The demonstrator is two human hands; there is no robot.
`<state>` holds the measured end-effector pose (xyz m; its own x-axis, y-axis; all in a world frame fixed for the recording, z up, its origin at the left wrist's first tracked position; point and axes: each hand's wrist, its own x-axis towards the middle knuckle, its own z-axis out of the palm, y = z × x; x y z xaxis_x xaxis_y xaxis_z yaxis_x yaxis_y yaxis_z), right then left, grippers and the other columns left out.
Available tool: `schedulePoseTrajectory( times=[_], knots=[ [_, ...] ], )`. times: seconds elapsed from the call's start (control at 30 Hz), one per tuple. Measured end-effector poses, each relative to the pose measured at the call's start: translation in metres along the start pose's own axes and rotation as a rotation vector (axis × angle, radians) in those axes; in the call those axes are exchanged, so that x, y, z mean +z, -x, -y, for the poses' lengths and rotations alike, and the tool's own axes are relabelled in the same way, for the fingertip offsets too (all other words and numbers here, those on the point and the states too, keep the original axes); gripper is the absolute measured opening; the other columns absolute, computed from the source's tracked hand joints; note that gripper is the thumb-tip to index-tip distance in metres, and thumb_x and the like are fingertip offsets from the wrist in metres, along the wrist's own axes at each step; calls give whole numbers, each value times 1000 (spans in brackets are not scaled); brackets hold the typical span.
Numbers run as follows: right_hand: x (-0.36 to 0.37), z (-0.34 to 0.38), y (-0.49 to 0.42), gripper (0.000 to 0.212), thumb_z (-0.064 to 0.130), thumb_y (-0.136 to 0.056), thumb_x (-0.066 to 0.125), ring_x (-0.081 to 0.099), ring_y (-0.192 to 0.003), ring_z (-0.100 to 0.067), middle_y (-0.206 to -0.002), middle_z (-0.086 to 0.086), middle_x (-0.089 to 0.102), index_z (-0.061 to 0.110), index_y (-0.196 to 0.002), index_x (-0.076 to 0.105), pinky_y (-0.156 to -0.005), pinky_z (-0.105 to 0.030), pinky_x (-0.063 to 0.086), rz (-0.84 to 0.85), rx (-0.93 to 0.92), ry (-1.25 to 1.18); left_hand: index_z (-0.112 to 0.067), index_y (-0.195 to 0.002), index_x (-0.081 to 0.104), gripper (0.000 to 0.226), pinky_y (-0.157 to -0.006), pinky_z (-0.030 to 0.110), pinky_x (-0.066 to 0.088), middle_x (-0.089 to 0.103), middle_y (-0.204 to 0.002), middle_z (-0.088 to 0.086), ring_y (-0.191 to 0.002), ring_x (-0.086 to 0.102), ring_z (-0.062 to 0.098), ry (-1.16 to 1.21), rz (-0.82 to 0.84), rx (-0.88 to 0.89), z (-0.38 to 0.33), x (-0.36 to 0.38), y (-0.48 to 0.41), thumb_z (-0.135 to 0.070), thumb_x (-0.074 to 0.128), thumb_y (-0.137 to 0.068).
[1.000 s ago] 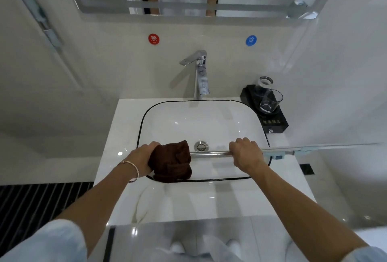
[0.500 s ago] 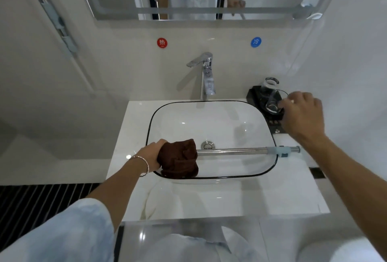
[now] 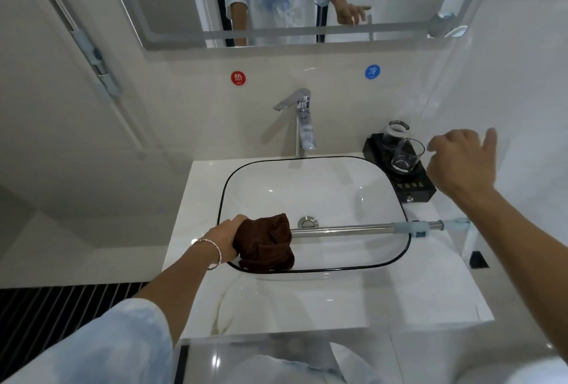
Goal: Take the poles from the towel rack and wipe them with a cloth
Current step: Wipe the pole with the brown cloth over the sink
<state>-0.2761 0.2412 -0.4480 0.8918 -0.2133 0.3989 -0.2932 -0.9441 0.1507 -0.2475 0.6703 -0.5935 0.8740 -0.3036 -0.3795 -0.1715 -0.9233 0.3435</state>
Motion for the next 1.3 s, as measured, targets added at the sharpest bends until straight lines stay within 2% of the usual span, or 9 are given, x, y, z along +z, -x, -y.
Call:
schedulePoseTrajectory(
  times=[0.13, 0.27, 0.4, 0.53, 0.73, 0.87, 1.0, 1.17, 1.3],
  knots=[
    [6, 5, 0, 27, 3, -79, 54, 51, -109, -41, -107, -20, 65, 5, -101, 69, -108, -54, 20, 102, 14, 4, -34, -122, 36, 56, -83, 34, 50, 57, -104, -1, -89, 58, 20, -8, 5, -13, 1, 0, -3, -19, 59, -73],
    [0, 24, 4, 33, 6, -80, 51, 58, -95, -41, -103, -20, 66, 8, -107, 70, -85, -44, 47, 206, -53, -133, -30, -124, 37, 54, -85, 34, 48, 56, -107, 1, -95, 58, 23, -25, -17, -5, -7, -4, 4, -16, 58, -76],
    [11, 88, 37, 36, 18, -94, 46, 51, -119, -29, -130, -9, 54, 18, -129, 56, -97, -36, 43, 557, -214, -477, -47, -112, 32, 51, -85, 35, 48, 57, -103, -4, -93, 59, 23, -42, -10, -9, -6, -4, 4, -22, 55, -74],
    [19, 166, 80, 54, 36, -93, 55, 37, -131, -27, -142, -8, 39, 20, -142, 39, -106, -37, 35, 689, -483, -577, -22, -134, 33, 62, -87, 38, 49, 59, -116, 2, -100, 59, 23, -144, -7, -84, -14, -6, 3, -14, 63, -80],
    [24, 249, 109, 96, 54, -78, 67, 10, -143, -34, -153, -11, 21, 25, -151, 12, -113, -54, 13, 609, -691, -492, -12, -131, 39, 54, -89, 38, 48, 60, -117, 8, -103, 58, 27, -139, -44, -87, -16, -3, 3, -13, 63, -82],
    [38, 279, 119, 119, 55, -68, 77, 12, -142, -39, -152, -11, 22, 24, -152, -2, -111, -62, 13, 650, -651, -426, -5, -124, 48, 44, -87, 36, 49, 63, -109, 12, -99, 60, 28, -134, -75, -124, -21, -3, 5, -14, 62, -83],
    [52, 288, 126, 105, 56, -74, 66, 34, -129, -39, -140, -12, 37, 27, -151, 2, -106, -64, 22, 527, -603, -422, -27, -140, 32, 73, -97, 29, 43, 61, -117, -2, -106, 59, 20, 25, -105, -112, -20, 1, 6, -26, 67, -76],
    [67, 285, 131, 90, 67, -57, 71, 59, -95, -35, -109, -10, 60, 25, -134, 48, -89, -62, 43, 382, -565, -535, -33, -148, 6, 108, -102, 28, 30, 53, -127, -2, -117, 50, 21, 138, -79, -182, -13, 6, 7, -33, 78, -68],
    [66, 254, 119, 81, 42, -69, 68, 46, -117, -32, -128, -6, 48, 31, -141, 33, -105, -59, 27, 510, -572, -506, -37, -146, 12, 112, -102, 36, 31, 49, -120, -4, -117, 44, 21, 114, -46, -183, -8, 10, 2, -40, 83, -59]
  ],
)
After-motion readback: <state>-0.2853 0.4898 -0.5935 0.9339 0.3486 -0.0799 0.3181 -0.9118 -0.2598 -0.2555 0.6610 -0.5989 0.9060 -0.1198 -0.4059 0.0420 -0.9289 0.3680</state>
